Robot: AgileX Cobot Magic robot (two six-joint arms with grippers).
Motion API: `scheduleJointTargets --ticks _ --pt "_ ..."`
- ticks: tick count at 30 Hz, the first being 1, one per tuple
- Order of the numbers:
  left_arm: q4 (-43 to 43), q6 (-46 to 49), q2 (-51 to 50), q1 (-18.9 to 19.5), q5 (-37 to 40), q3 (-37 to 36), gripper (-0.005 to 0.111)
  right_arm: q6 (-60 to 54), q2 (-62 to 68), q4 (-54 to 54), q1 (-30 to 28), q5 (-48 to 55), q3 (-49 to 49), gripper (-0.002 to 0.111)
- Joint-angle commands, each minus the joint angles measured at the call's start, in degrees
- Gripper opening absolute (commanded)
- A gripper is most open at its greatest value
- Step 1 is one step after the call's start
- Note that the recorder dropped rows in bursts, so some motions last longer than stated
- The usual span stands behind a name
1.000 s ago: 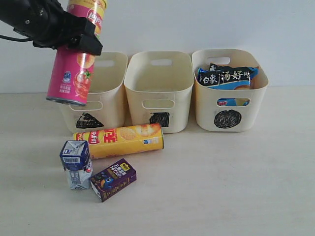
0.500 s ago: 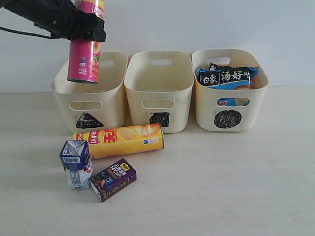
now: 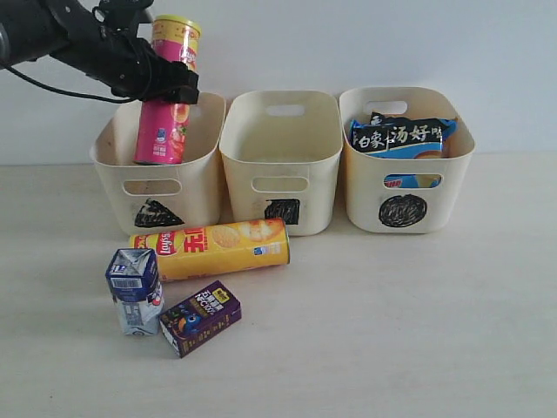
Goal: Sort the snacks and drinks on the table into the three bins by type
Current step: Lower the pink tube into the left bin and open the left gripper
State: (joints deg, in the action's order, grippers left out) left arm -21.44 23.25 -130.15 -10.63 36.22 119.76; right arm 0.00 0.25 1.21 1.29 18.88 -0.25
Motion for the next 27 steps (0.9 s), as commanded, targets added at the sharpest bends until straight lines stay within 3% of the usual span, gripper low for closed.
scheduleJointTargets --ticks 1,12,13,16,18,19,21,27 --pt "-0.12 0.38 -0.96 1.18 -0.81 0.43 0.004 0.00 -0.25 0.56 -0.15 -0.37 0.25 0.000" --pt "-0.21 -0.04 -4.09 1.44 -0.09 0.43 0.006 0.00 -0.25 0.56 -0.15 -0.37 0.25 0.000" --pt "-0.21 -0.04 -4.21 1.44 0.01 0.43 0.009 0.00 -0.25 0.56 -0.15 -0.37 0.25 0.000" --pt "-0.21 -0.04 -4.21 1.44 0.60 0.43 0.035 0.00 -0.25 0.56 -0.15 -0.37 0.25 0.000" --pt "-0.21 0.11 -4.21 1.44 0.84 0.43 0.053 0.00 -0.25 0.56 -0.15 -0.37 0.25 0.000" --pt "-0.21 0.11 -4.21 1.44 0.84 0.43 0.068 0.00 -0.25 0.56 -0.15 -0.37 0.25 0.000" --pt "-0.21 0.11 -4.21 1.44 0.84 0.43 0.079 0.00 -0.25 0.56 -0.15 -0.37 0.25 0.000" --pt "-0.21 -0.26 -4.21 1.44 0.84 0.43 0.081 0.00 -0.25 0.56 -0.15 -0.37 0.25 0.000"
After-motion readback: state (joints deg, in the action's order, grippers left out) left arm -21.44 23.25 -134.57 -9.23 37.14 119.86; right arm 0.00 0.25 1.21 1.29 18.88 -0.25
